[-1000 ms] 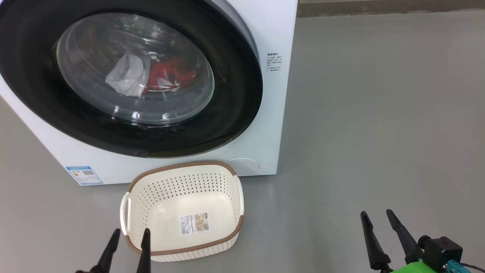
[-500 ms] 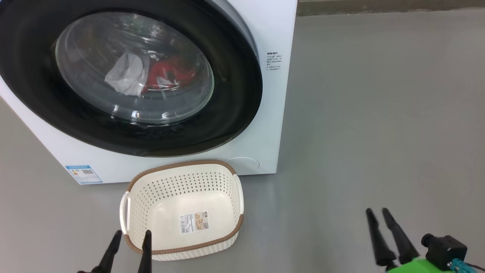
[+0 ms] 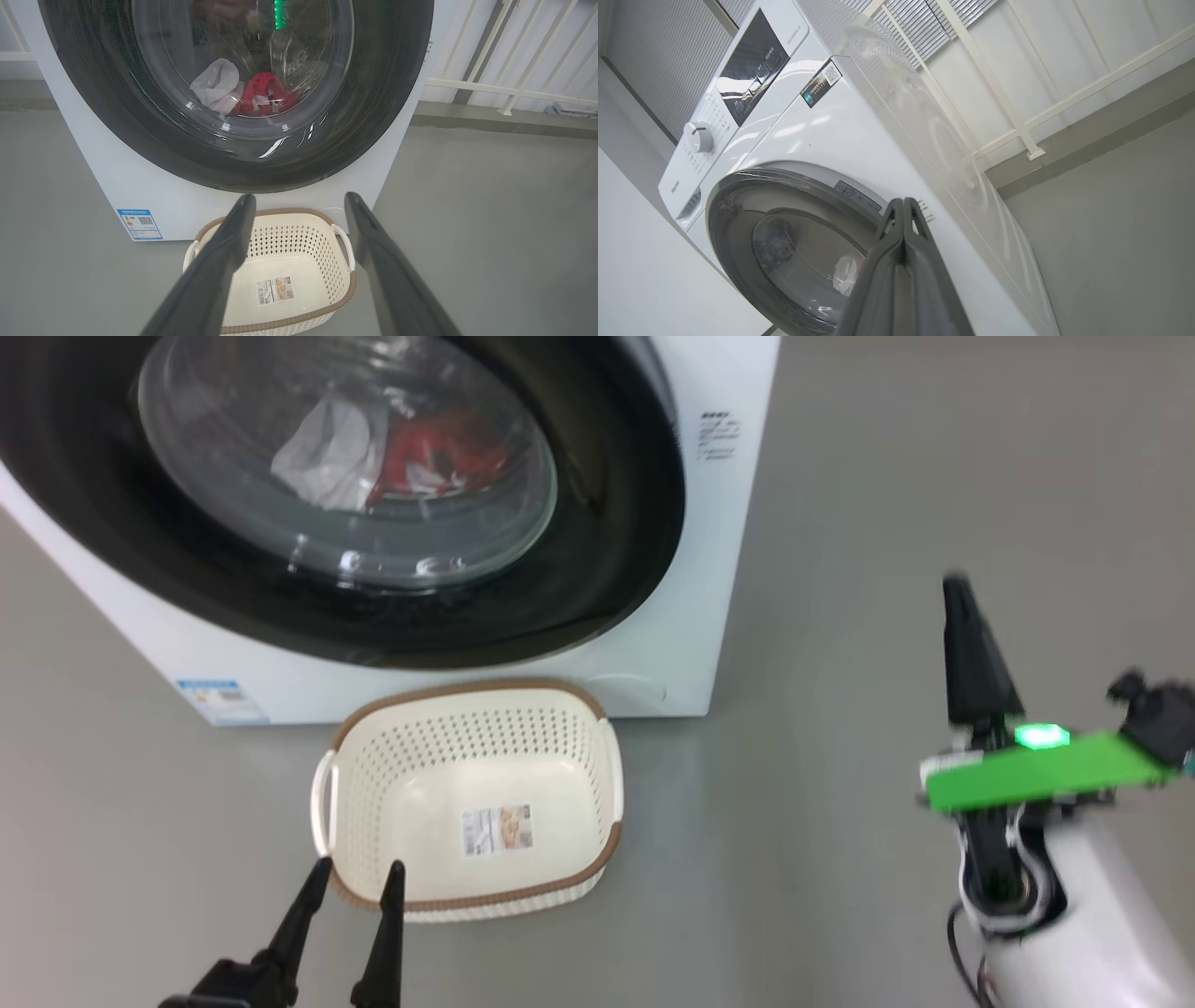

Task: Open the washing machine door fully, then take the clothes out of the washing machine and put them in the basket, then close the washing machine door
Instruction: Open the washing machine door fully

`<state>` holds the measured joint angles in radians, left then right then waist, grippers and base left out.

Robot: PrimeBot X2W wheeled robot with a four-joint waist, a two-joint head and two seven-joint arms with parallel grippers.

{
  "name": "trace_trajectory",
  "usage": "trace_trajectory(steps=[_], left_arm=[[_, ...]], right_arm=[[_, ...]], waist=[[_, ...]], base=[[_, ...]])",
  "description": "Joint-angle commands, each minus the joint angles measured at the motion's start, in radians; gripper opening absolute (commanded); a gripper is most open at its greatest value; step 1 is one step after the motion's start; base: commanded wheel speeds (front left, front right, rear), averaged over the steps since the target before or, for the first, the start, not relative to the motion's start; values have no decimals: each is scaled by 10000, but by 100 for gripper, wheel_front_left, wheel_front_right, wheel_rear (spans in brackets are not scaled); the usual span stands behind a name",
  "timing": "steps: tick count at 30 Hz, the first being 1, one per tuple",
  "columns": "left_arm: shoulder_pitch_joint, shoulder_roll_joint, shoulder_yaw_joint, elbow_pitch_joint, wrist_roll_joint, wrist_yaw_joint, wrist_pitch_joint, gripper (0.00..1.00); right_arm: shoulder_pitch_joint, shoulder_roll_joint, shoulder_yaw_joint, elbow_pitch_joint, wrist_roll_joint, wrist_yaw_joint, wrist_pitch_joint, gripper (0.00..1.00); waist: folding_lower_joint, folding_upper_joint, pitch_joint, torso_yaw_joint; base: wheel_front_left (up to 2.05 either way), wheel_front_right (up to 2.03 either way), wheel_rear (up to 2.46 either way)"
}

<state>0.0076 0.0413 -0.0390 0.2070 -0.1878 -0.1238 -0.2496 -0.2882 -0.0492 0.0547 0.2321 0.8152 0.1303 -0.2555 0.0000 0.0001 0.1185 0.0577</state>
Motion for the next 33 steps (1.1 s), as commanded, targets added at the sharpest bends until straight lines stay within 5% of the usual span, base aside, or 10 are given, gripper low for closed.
trace_trajectory(steps=[1, 15, 22, 33], left_arm=[[-471, 89, 255, -243, -95, -38, -122, 100], [-1499, 89, -403, -65, -602, -66, -122, 100], [-2083, 89, -801, 38, -962, -68, -122, 100], [-2446, 89, -1162, 130, -1248, -68, -122, 100]], right_arm=[[-874, -159, 426, -301, 659, 4, -63, 0], [-4308, -1919, 1891, 327, 5162, 4, 779, 0], [-5918, -2604, 2232, 805, 7284, 4, 3167, 0], [-7723, -2822, 2297, 2003, 8575, 4, 5873, 0]], waist=[[0, -1, 584, 507], [0, -1, 2178, 1525], [0, -1, 2920, 1927], [0, -1, 3480, 2238]], base=[[0, 0, 0], [0, 0, 0], [0, 0, 0], [0, 0, 0]])
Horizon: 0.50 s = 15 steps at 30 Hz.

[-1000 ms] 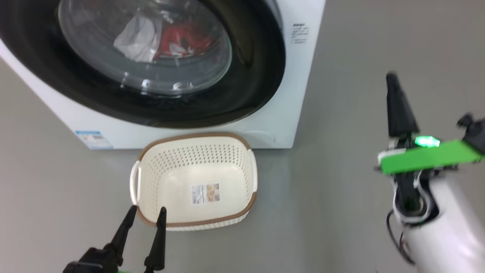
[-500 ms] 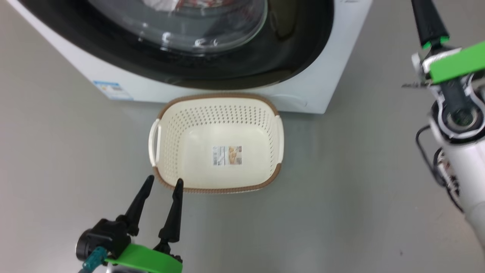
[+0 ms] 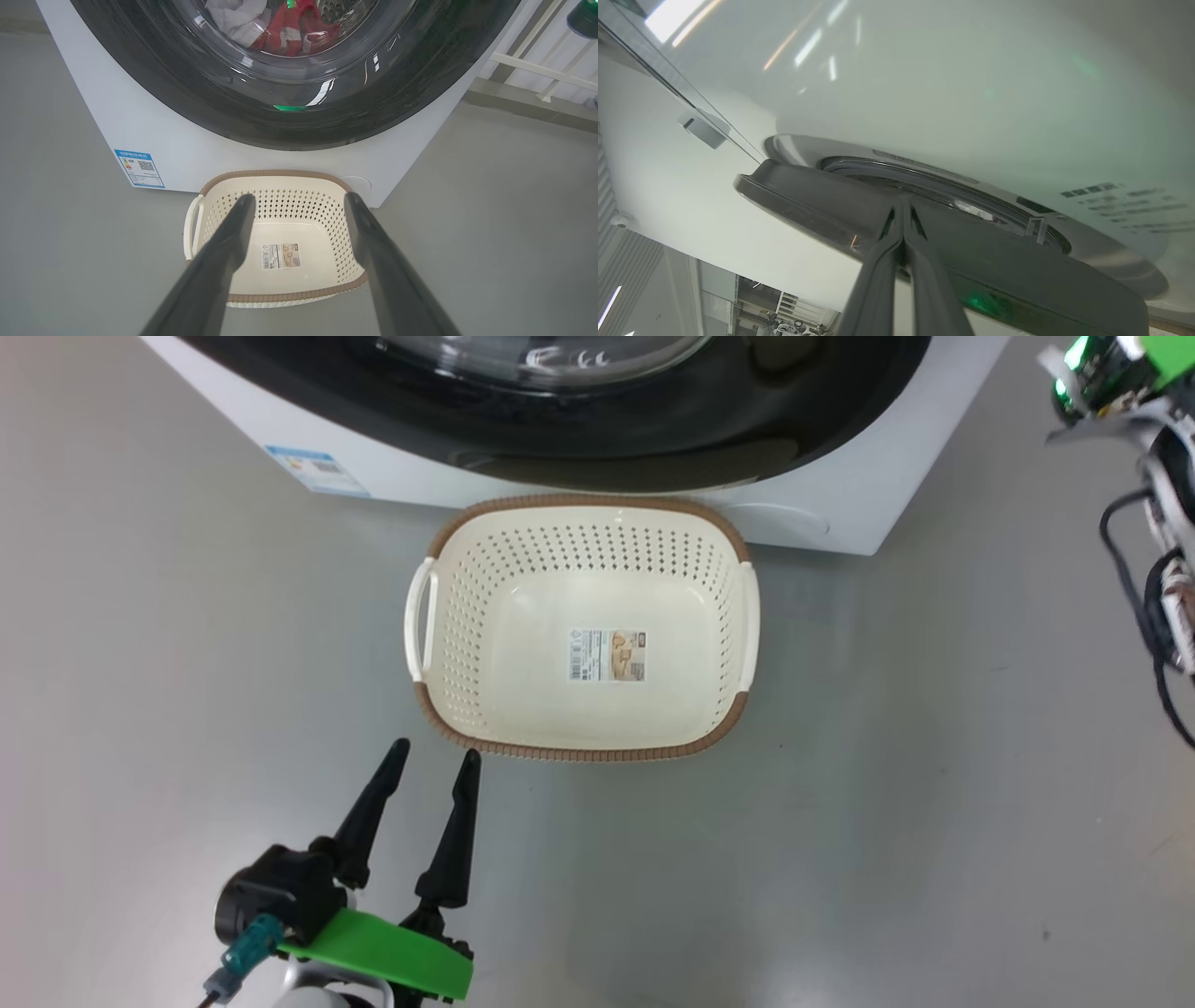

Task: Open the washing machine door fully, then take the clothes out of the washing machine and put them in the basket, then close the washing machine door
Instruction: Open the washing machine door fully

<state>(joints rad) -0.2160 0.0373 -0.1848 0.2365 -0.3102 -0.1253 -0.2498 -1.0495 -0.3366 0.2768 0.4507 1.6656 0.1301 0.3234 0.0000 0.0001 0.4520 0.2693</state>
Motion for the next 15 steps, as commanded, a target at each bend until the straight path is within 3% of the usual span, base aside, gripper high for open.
trace_trajectory(steps=[1, 15], left_arm=[[-237, 129, 282, -161, -38, -53, -120, 100], [-357, 129, 237, -71, -170, -53, -120, 100]], right_arm=[[-249, 60, 128, -46, 99, 6, 268, 0], [-1026, 314, 815, 1171, -93, 6, 1560, 0]], waist=[[0, -1, 188, 141], [0, -1, 191, 150]], base=[[0, 0, 0], [0, 0, 0]])
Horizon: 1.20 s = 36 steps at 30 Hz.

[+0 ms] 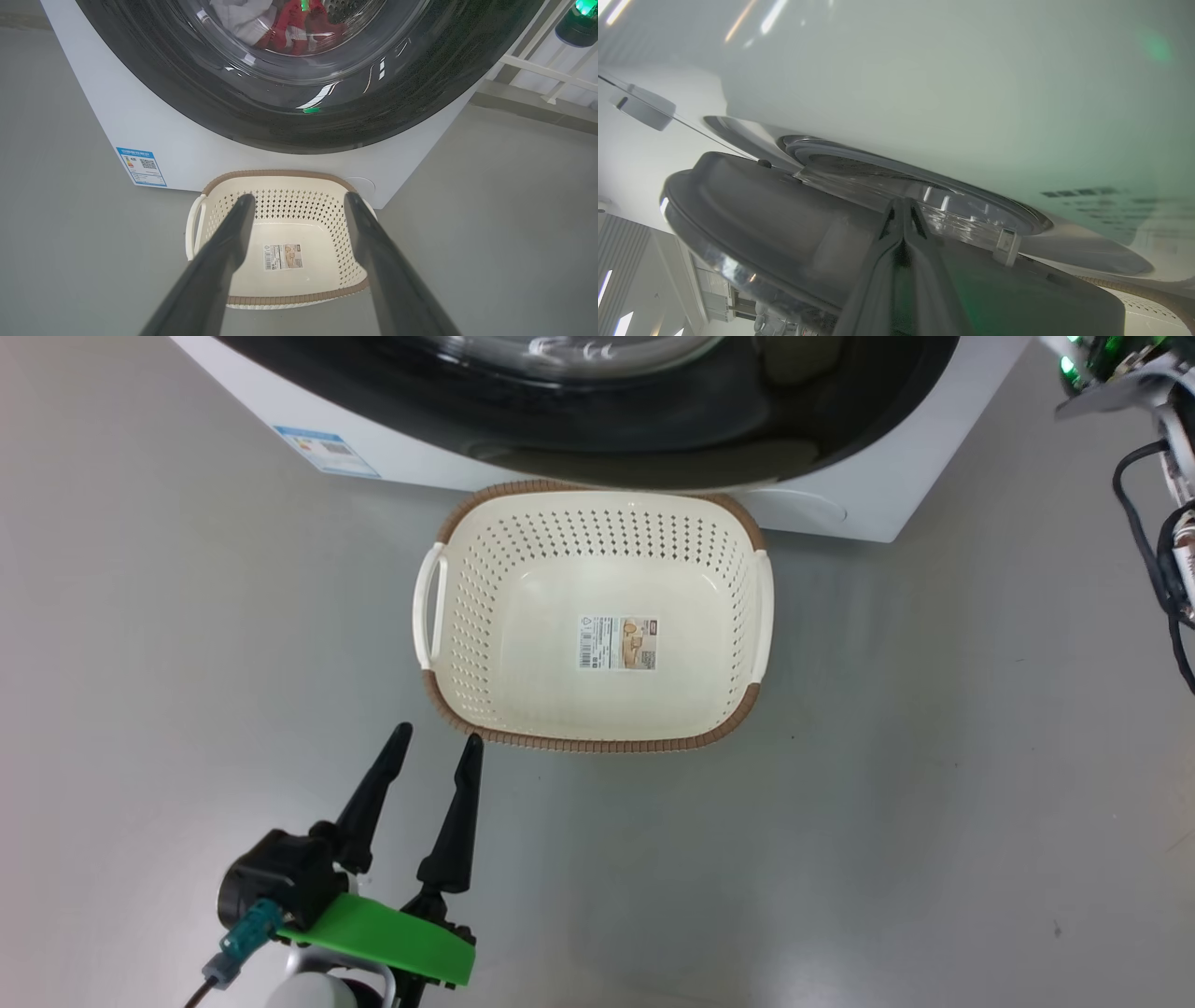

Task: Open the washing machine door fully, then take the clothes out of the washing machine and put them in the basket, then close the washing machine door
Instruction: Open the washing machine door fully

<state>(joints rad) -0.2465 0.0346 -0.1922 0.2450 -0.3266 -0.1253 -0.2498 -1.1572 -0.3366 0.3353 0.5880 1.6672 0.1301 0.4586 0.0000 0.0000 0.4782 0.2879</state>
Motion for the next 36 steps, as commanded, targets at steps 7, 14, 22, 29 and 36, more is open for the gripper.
trace_trajectory(steps=[7, 14, 22, 29, 36], left_arm=[[29, 156, 285, -108, 72, -53, -120, 100], [297, 156, 303, -85, 229, -53, -120, 100], [646, 156, 385, -89, 373, -53, -120, 100], [833, 156, 433, -150, 430, -53, -120, 100], [932, 156, 445, -192, 450, -54, -120, 100]], right_arm=[[368, 493, 495, -153, -131, 6, 619, 0], [1098, 646, 723, -481, -64, 6, 1071, 0], [2070, 846, 932, -1030, -10, 6, 1433, 0], [2778, 932, 1105, -1528, -6, 6, 1793, 0], [3053, 990, 986, -1637, -98, 6, 1724, 0]], waist=[[0, 0, -456, -169], [0, 0, -1033, -315], [0, 0, -1578, -447], [0, 0, -1800, -499], [0, 0, -1948, -558]], base=[[0, 0, 0], [0, 0, 0], [0, 0, 0], [0, 0, 0], [0, 0, 0]])
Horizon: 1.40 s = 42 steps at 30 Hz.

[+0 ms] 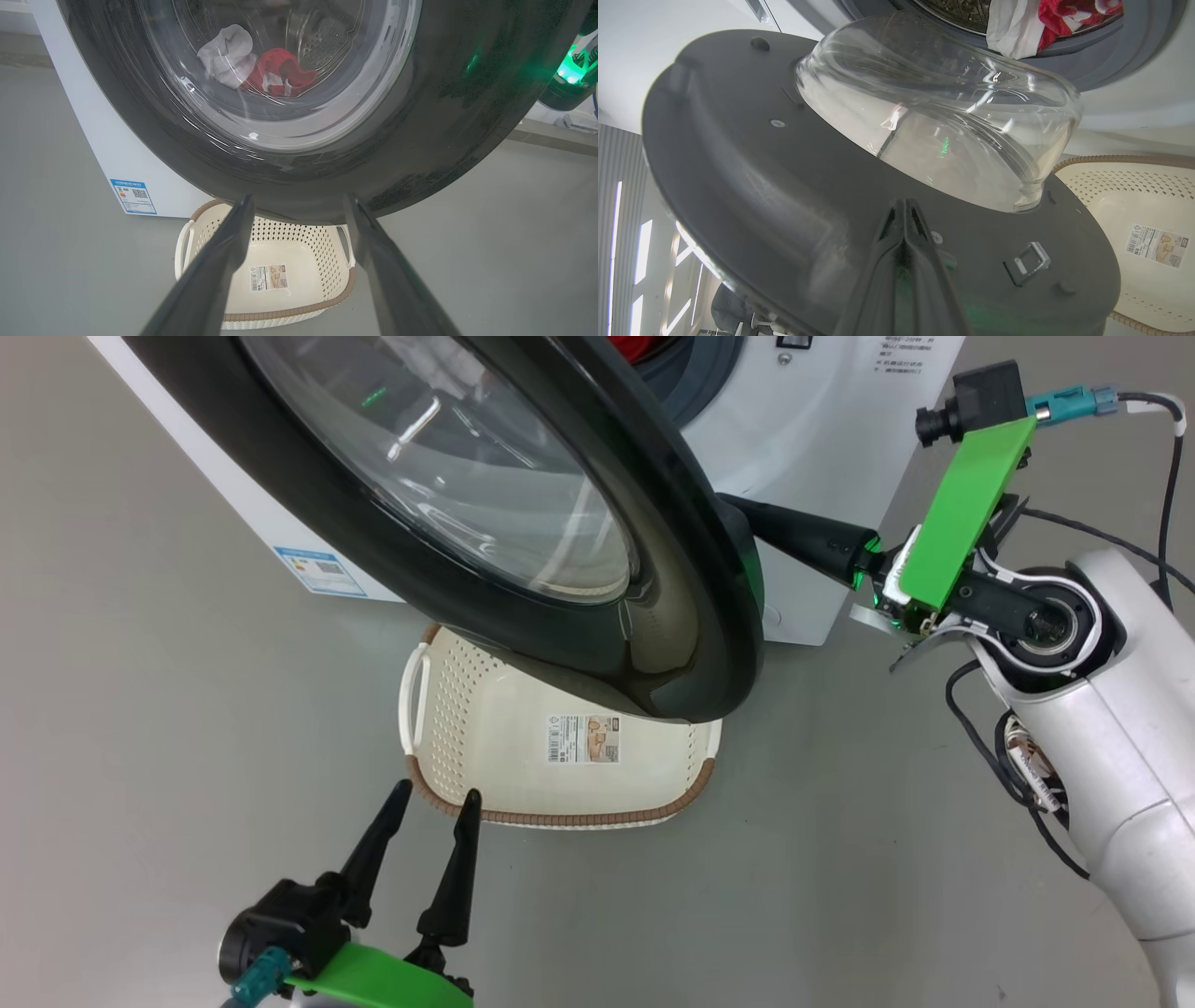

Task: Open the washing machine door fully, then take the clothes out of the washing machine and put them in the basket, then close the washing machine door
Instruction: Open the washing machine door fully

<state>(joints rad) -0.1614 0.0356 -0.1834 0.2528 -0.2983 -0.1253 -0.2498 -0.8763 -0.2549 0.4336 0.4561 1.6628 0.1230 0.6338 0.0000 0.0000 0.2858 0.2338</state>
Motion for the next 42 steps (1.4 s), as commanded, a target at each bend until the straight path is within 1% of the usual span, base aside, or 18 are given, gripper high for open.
trace_trajectory(steps=[1, 4, 5, 7, 8, 9, 15, 27, 34, 42], left_arm=[[92, 147, 357, -289, 168, -54, -120, 100], [124, 147, 343, -405, 81, -54, -120, 100], [148, 147, 344, -426, 80, -54, -120, 100], [193, 147, 369, -458, 81, -54, -120, 100], [217, 147, 383, -464, 84, -54, -120, 100], [248, 147, 398, -467, 92, -54, -120, 100], [403, 147, 581, -451, 145, -54, -120, 100], [888, 147, 1119, -437, 348, -54, -120, 100], [1073, 146, 1341, -411, 419, -54, -120, 100], [1304, 146, 1569, -401, 463, -54, -120, 100]], right_arm=[[264, 188, -26, -329, -83, 77, -74, 0], [336, 201, -116, -339, -280, 77, -346, 0], [366, 183, -137, -303, -377, 77, -458, 19], [438, 129, -158, -208, -628, 77, -738, 45], [505, 120, -169, -184, -701, 77, -845, 57], [595, 114, -205, -159, -740, 77, -961, 100], [1220, -1, -346, -193, -878, 77, -1426, 100], [3360, -277, -667, -610, -927, 77, -2369, 100], [4686, -332, -871, -586, -1120, 77, -3324, 100], [5983, -415, -647, -656, -1629, 77, -4360, 100]], waist=[[0, 0, -37, -29], [0, 0, -89, -72], [0, 0, -116, -95], [0, 0, -183, -151], [0, 0, -229, -179], [0, 0, -281, -208], [0, 0, -520, -388], [0, 0, -1010, -896], [0, 0, -1202, -1184], [0, 0, -1401, -1473]], base=[[0, 0, 0], [0, 0, 0], [0, 0, 0], [0, 0, 0], [0, 0, 0], [0, 0, 0], [0, 0, 0], [0, 0, 0], [0, 0, 0], [0, 0, 0]])
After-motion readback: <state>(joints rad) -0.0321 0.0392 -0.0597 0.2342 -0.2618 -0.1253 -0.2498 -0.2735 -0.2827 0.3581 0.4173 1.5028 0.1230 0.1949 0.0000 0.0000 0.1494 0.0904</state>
